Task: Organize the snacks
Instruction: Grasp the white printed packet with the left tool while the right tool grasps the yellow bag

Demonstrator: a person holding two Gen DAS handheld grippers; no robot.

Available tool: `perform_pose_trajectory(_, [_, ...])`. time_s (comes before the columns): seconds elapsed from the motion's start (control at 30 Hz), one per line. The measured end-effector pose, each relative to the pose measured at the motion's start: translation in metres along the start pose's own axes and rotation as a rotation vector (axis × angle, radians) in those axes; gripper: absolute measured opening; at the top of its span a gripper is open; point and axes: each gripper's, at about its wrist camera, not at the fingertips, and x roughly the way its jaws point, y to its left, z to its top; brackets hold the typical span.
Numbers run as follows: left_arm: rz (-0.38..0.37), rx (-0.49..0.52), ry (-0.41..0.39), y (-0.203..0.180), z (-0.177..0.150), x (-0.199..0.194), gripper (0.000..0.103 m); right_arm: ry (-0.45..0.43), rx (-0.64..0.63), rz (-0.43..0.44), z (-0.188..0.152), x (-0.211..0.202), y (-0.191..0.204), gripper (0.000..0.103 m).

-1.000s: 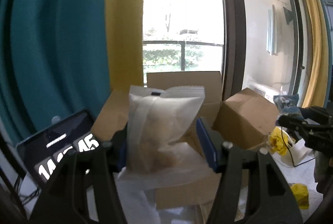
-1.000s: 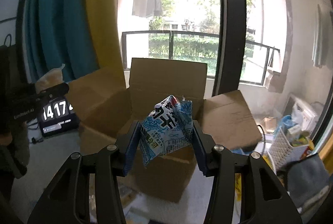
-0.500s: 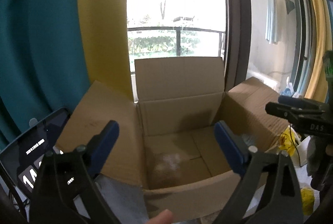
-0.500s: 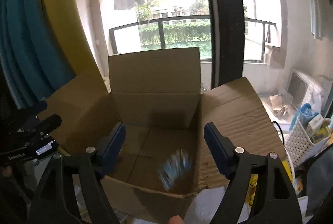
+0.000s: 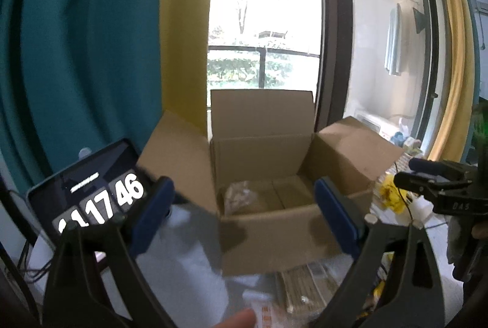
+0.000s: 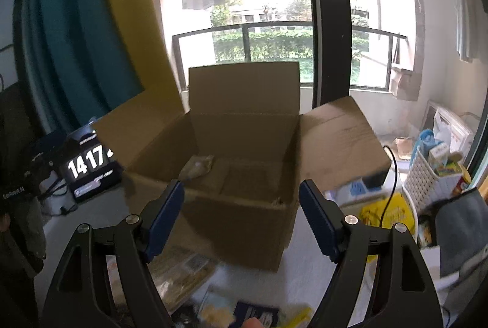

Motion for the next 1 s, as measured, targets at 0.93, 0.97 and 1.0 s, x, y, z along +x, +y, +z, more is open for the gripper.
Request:
perform_pose_trajectory(0.93, [0.162,-0.26,0.369,-0.018,-0.168,-0.089,0.094,0.098,0.031,-0.021,-0.114,-0.065,-0.034,0.081])
perform_pose_trajectory(0.97, [0.17,-0.269,0.376,-0.018,-0.172,-0.09,0.094,0.102,0.032,-0.024,-0.118,-0.064,-0.037,0.081])
perform_pose_trajectory(1.0, [0.182,-0.279,0.386,-0.021,-0.177,-0.091,0.094,0.107,0.036,-0.027,-0.123,-0.062,-0.04,0.082])
